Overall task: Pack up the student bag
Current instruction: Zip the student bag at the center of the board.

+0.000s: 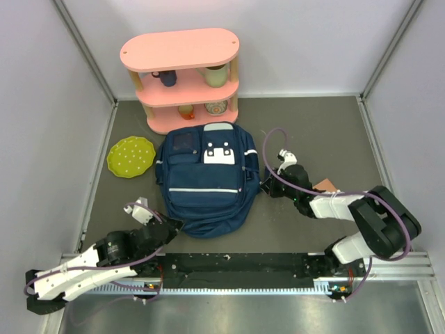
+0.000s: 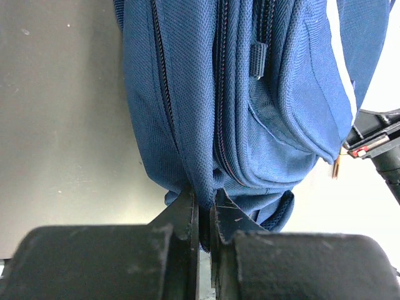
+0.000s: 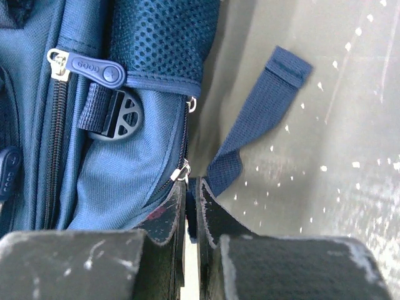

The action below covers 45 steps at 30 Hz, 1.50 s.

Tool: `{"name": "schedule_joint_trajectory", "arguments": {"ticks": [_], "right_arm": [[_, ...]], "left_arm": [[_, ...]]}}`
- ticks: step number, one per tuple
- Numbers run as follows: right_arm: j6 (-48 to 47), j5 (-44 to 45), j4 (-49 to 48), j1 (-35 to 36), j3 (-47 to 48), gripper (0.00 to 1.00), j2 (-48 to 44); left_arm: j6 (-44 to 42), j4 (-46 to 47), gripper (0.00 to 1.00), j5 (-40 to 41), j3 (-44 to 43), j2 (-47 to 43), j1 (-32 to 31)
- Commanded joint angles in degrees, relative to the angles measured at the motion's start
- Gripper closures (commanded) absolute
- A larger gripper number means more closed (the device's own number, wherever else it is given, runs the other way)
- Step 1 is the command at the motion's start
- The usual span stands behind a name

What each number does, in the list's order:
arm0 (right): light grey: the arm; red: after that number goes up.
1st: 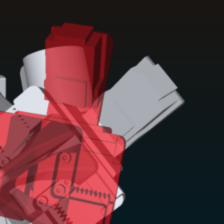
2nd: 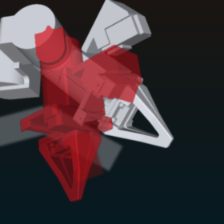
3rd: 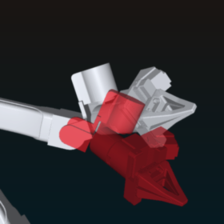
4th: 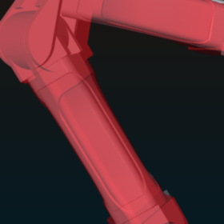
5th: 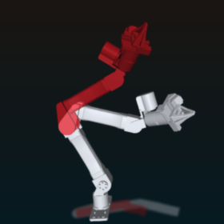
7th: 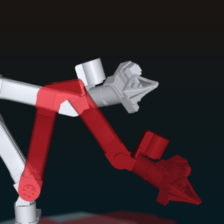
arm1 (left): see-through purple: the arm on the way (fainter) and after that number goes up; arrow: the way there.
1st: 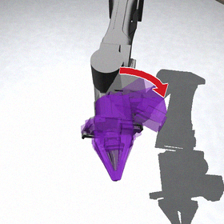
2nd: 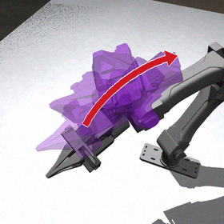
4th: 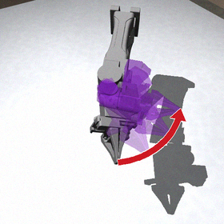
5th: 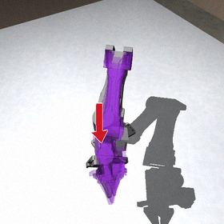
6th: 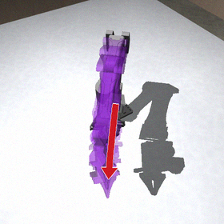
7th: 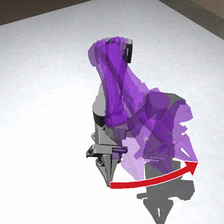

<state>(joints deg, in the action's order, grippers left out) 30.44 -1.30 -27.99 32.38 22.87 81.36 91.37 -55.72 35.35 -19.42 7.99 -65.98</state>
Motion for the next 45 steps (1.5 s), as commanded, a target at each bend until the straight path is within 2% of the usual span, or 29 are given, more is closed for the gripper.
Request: {"name": "schedule_joint_trajectory", "arguments": {"ticks": [1,5,8,10,12,16,17,19,20,21,23,25,26,29,30,37,42,45], "right_arm": [[-12.50,-1.32,-5.94,-6.45,4.63,1.00,1.61],[-13.47,-8.86,-4.71,-6.37,3.23,1.00,-2.07],[-10.14,-10.39,-2.16,-5.58,1.13,1.00,-6.20],[-8.47,-7.77,-2.16,-1.83,-2.56,1.00,-11.27],[-6.37,0.57,0.64,1.35,-5.37,1.00,-15.77],[-2.23,5.34,7.82,4.26,-9.95,1.00,-27.64],[-2.14,8.21,10.30,6.88,-10.39,1.00,-33.49],[-2.14,10.96,15.57,9.79,-11.27,1.00,-39.06],[-1.87,11.93,20.03,11.81,-11.45,1.00,-43.52],[-0.48,12.02,22.34,12.87,-11.97,1.00,-45.66],[1.11,11.32,25.42,14.37,-12.85,1.00,-48.57],[2.87,10.79,25.88,15.95,-14.08,1.00,-49.72],[3.31,10.71,25.18,16.39,-14.43,1.00,-49.11],[4.54,10.88,23.34,16.66,-14.26,1.00,-43.76],[4.89,10.97,21.85,16.66,-13.39,1.00,-39.83],[5.25,10.36,15.17,16.57,-8.20,1.00,-24.87],[6.39,11.32,13.40,16.66,-6.79,1.00,-20.90],[6.48,11.23,12.52,16.57,-6.88,1.00,-20.28]], "left_arm": [[-2.16,-8.26,1.00,7.80,-2.90,-0.26,0.76],[-7.78,-3.44,1.00,5.78,-2.99,1.06,0.76],[-13.49,2.45,1.00,3.85,-3.43,5.34,0.76],[-17.35,6.65,1.00,2.62,-4.30,8.69,0.85],[-20.34,9.13,1.00,1.57,-5.36,13.97,1.11],[-29.64,15.20,1.00,-2.65,-8.26,21.88,3.48],[-31.76,19.04,1.00,-5.27,-8.18,24.07,5.57],[-36.41,22.13,1.00,-9.14,-7.65,25.84,9.35],[-38.27,26.76,1.00,-11.34,-7.22,27.07,14.07],[-40.03,28.46,1.00,-15.97,-6.69,27.69,16.56],[-42.41,30.66,1.00,-18.12,-6.25,29.09,22.96],[-44.60,34.09,0.79,-21.63,-6.33,29.89,26.76],[-44.70,34.97,0.71,-22.60,-6.51,30.50,29.21],[-44.44,36.83,0.11,-25.85,-8.00,31.73,30.03],[-44.00,36.83,0.01,-26.91,-8.44,31.91,30.03],[-37.34,34.02,0.01,-34.91,-5.02,28.32,29.94],[-31.62,33.84,0.01,-35.09,0.78,17.34,29.94],[-29.15,36.89,0.01,-40.17,2.62,15.57,29.94]]}}
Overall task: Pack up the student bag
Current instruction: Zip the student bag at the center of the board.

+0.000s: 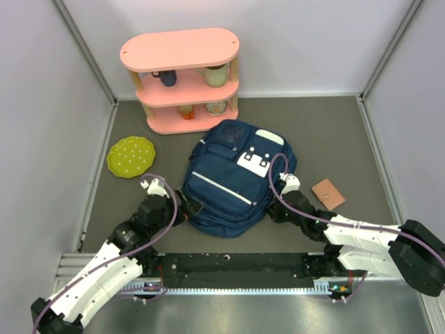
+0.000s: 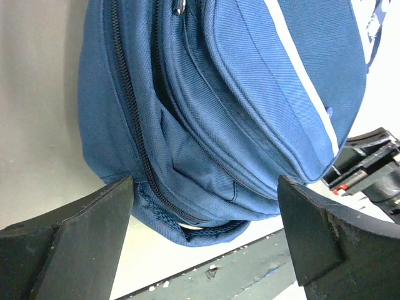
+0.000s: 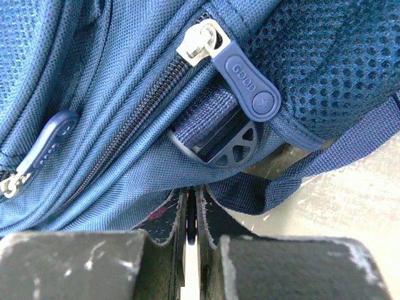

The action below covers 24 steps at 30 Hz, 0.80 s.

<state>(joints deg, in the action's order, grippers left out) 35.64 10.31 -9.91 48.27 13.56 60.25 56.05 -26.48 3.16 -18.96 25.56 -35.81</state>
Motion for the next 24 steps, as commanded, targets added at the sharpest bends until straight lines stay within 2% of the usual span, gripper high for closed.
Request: {"name": "schedule_joint_trajectory", "arguments": {"ticks": [1,5,9,10,13,14,15,16,19,20,22,24], "right_arm": [[1.28,-0.46,-5.73,0.68,2.43,1.00,1.01],[1.28,-0.02,-5.38,0.68,2.52,1.00,1.19],[1.19,-0.02,-5.03,0.68,2.70,1.00,0.57],[1.19,-0.37,-5.20,0.77,2.61,1.00,0.48],[0.57,-1.34,-5.82,0.77,2.43,1.00,0.05],[0.31,-1.17,-5.65,0.68,2.35,1.00,-0.13],[0.14,-0.90,-5.30,0.77,2.35,1.00,-0.39],[0.13,0.23,-4.25,0.77,2.35,1.00,-1.09],[-0.13,5.58,-1.00,-0.19,2.26,1.00,-1.62],[0.39,6.73,-0.03,-1.33,2.26,1.00,-1.19],[1.97,7.89,1.90,-4.66,2.35,1.00,-0.57],[2.86,6.66,0.78,-11.07,1.73,1.00,0.22]], "left_arm": [[7.65,9.15,0.01,-9.21,2.87,-1.57,-0.22],[10.39,15.58,0.01,-11.86,5.07,2.20,-2.15],[11.80,16.37,0.02,-8.53,5.16,5.20,-5.23],[11.89,19.07,0.05,-8.17,5.60,6.42,-5.67],[12.06,22.68,0.51,-6.16,6.66,9.23,-5.67],[11.54,23.48,0.60,-5.28,6.83,9.94,-5.58],[10.75,23.93,0.86,-4.48,6.74,10.47,-5.67],[10.48,24.10,0.99,-3.69,6.57,11.52,-5.58],[8.47,21.83,1.00,0.44,5.17,11.88,-5.41],[8.02,18.34,1.00,2.53,3.86,11.79,-5.41],[7.41,14.80,1.00,3.87,3.06,10.74,-4.89],[6.71,12.25,1.00,4.14,3.23,8.99,-3.92]]}}
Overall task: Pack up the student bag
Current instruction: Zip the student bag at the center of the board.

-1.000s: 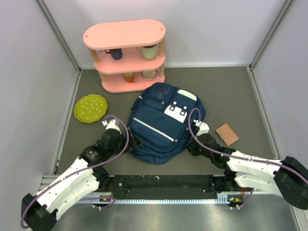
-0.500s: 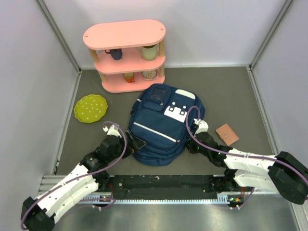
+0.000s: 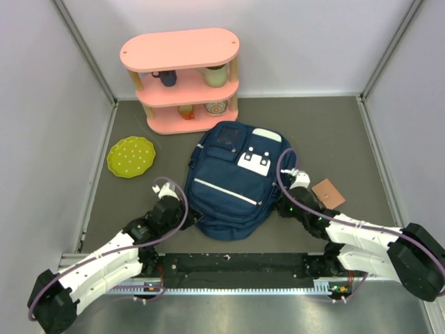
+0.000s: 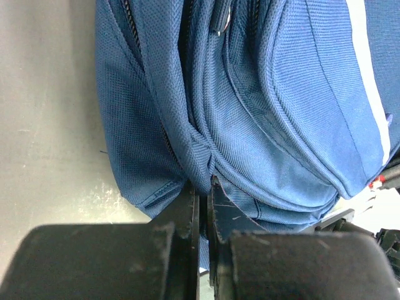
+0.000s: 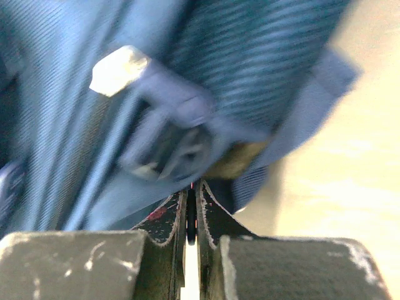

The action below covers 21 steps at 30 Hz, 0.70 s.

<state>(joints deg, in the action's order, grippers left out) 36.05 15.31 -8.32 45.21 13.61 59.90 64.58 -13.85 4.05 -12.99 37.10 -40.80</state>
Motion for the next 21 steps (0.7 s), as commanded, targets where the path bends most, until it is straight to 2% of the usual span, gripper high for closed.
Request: {"name": "schedule_joint_trajectory", "arguments": {"ticks": [1,5,8,13,16,19,21], "right_arm": [[2.27,-0.35,-2.30,-10.03,1.25,1.00,0.66],[-1.68,-1.07,-6.54,-14.27,2.29,1.00,1.71],[-3.96,-3.35,-6.54,-15.50,3.70,1.00,1.71],[-3.27,-12.12,-8.12,-15.59,1.08,1.00,-3.10],[-2.48,-18.09,-6.11,-15.50,0.81,1.00,-4.87],[-1.43,-21.89,-4.18,-12.28,1.07,1.00,-4.97],[-1.07,-19.55,-2.33,-9.28,2.03,1.00,-4.97]], "left_arm": [[-2.08,-0.57,1.00,2.98,-2.39,-3.17,2.03],[-2.96,-2.59,1.00,1.84,-1.25,-5.28,4.32],[-3.49,0.65,1.00,-0.97,-0.46,-4.85,5.20],[-3.40,9.69,1.00,-8.17,-1.07,1.73,5.20],[-3.76,11.39,1.00,-11.43,-3.08,5.60,5.20],[-3.32,12.79,1.00,-13.54,-4.76,8.07,5.20],[-2.88,13.23,1.00,-13.81,-5.20,8.16,5.11]]}}
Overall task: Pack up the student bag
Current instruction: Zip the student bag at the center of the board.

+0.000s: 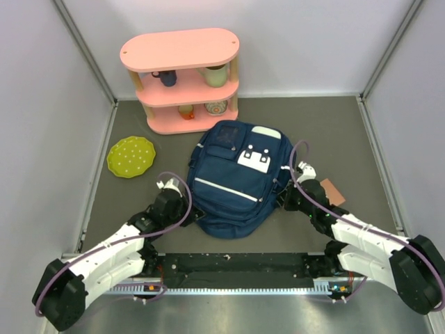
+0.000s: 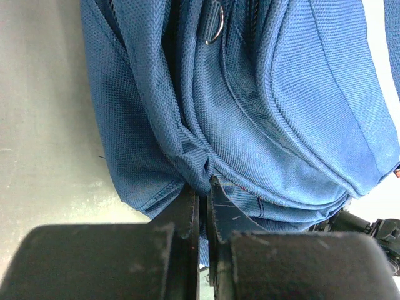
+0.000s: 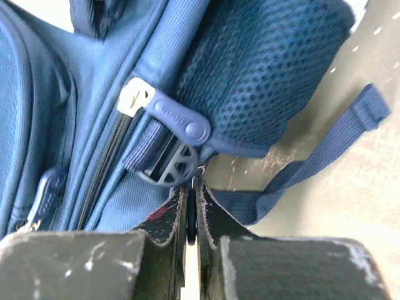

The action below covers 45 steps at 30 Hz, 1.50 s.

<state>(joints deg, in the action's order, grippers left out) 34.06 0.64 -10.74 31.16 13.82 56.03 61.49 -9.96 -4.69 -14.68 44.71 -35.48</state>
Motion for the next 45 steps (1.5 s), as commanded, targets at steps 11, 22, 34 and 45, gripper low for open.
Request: {"name": "schedule_joint_trajectory", "arguments": {"ticks": [11,22,34,45], "right_arm": [[2.68,5.16,10.57,3.14,4.10,1.00,-2.42],[-1.73,-4.59,6.63,-4.09,8.51,0.98,4.45],[-2.33,0.84,29.89,-4.09,8.23,0.27,-18.75],[-6.99,-5.39,35.28,-4.00,17.20,0.18,-24.58]], "left_arm": [[-0.67,4.33,1.00,-1.82,-5.36,-0.23,-0.11],[1.25,3.27,1.00,-3.04,-4.23,-2.34,0.15],[-0.14,0.64,0.44,-1.12,-4.92,-5.06,0.15],[-2.17,-8.93,0.01,4.15,-8.61,-9.55,0.15]]}}
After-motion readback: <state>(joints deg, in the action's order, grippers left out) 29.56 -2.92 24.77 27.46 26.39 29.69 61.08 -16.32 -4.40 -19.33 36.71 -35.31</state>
